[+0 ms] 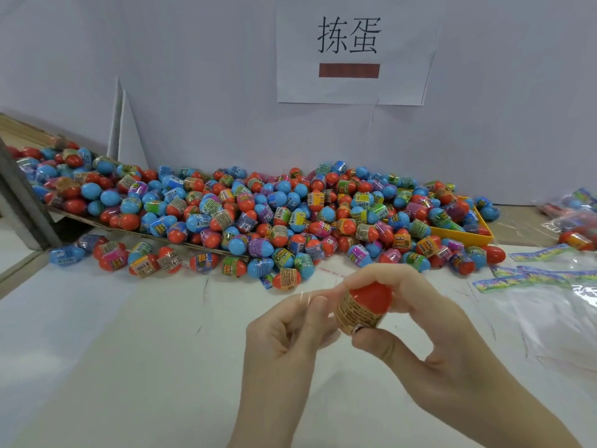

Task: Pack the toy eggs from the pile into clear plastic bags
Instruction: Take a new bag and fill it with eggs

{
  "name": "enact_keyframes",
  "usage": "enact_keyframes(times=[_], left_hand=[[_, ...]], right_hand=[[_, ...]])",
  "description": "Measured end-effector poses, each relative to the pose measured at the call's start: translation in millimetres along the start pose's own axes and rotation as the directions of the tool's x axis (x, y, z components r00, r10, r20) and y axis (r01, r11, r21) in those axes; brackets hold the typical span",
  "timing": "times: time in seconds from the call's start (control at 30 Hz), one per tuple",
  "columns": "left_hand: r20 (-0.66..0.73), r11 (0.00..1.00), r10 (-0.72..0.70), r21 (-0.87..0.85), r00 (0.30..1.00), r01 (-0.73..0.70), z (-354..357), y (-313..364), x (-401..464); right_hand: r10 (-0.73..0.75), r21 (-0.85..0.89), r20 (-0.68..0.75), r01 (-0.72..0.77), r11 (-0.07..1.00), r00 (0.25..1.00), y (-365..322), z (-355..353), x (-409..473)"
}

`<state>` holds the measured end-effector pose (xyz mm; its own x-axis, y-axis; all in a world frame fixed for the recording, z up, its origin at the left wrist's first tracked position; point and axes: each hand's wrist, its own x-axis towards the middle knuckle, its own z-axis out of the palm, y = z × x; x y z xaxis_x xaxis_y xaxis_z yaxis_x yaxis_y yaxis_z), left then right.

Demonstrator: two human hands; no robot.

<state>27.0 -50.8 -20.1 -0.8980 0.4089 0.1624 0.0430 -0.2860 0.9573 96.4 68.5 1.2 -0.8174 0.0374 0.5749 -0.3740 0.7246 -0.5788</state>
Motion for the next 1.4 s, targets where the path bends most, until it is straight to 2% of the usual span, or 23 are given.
enact_keyframes(times=[0.07,0.2,0.27,0.4,0.5,0.57,0.7,0.8,0.9,1.03,1.17,1.2,1.23,1.27,1.3,1.37,1.4], left_hand=[[-0.026,0.999,-0.029,-0.020,0.999,0.028,-1,-1,2],[-0.047,0.997,-0.057,-0.062,0.997,0.055,-1,0,4],[-0.044,0.996,-0.057,-0.071,0.997,0.053,0,2,4],[-0.064,0.999,-0.034,-0.024,0.997,0.032,2,6,2],[-0.076,1.000,-0.013,0.014,0.997,0.014,3,9,1],[-0.063,1.000,-0.009,0.026,0.998,0.010,4,10,0],[-0.043,0.999,-0.048,-0.008,0.998,0.047,4,11,0],[-0.049,0.997,-0.074,-0.039,0.996,0.072,2,12,-1],[-0.030,0.995,-0.081,-0.051,0.996,0.080,2,12,-2],[-0.087,0.997,-0.004,0.074,0.996,0.011,2,9,-2],[-0.080,0.926,0.198,0.343,0.977,-0.160,4,12,-3],[-0.017,0.897,0.178,0.413,0.984,-0.155,5,12,1],[0.111,0.879,0.088,0.460,0.990,-0.130,3,15,6],[0.172,0.866,0.022,0.488,0.985,-0.104,-5,13,0],[0.089,0.852,-0.031,0.523,0.996,-0.020,-7,18,-2],[0.148,0.808,0.025,0.579,0.989,-0.106,-2,22,2],[0.165,0.732,0.117,0.652,0.979,-0.197,4,19,2]], right_hand=[[-0.001,0.097,-0.072,0.008,0.995,0.997,-1,-1,-1],[0.072,0.231,-0.313,0.003,0.973,0.947,-2,-7,0],[0.107,0.269,-0.361,-0.007,0.963,0.926,-2,-8,0],[0.143,0.340,-0.329,-0.025,0.940,0.933,-7,-6,-5],[0.209,0.436,-0.214,-0.098,0.894,0.954,-10,-5,-10],[0.244,0.428,-0.146,-0.162,0.889,0.959,-8,-3,-11],[0.257,0.303,-0.218,-0.184,0.935,0.942,-4,-5,-10],[0.286,0.298,-0.302,-0.195,0.935,0.910,2,-12,-8],[0.314,0.309,-0.262,-0.229,0.923,0.912,6,-14,-6],[0.307,0.302,-0.134,-0.256,0.918,0.942,1,-14,-3],[0.380,0.352,-0.122,-0.318,0.880,0.917,-1,-23,0],[0.405,0.351,-0.135,-0.339,0.873,0.904,-2,-26,3],[0.430,0.352,-0.161,-0.355,0.866,0.888,-2,-26,5],[0.456,0.375,-0.189,-0.365,0.852,0.869,-3,-26,5],[0.472,0.409,-0.219,-0.359,0.839,0.854,-4,-25,3],[0.452,0.450,-0.244,-0.313,0.836,0.858,-5,-19,-2],[0.429,0.470,-0.228,-0.287,0.835,0.874,-6,-15,-7]])
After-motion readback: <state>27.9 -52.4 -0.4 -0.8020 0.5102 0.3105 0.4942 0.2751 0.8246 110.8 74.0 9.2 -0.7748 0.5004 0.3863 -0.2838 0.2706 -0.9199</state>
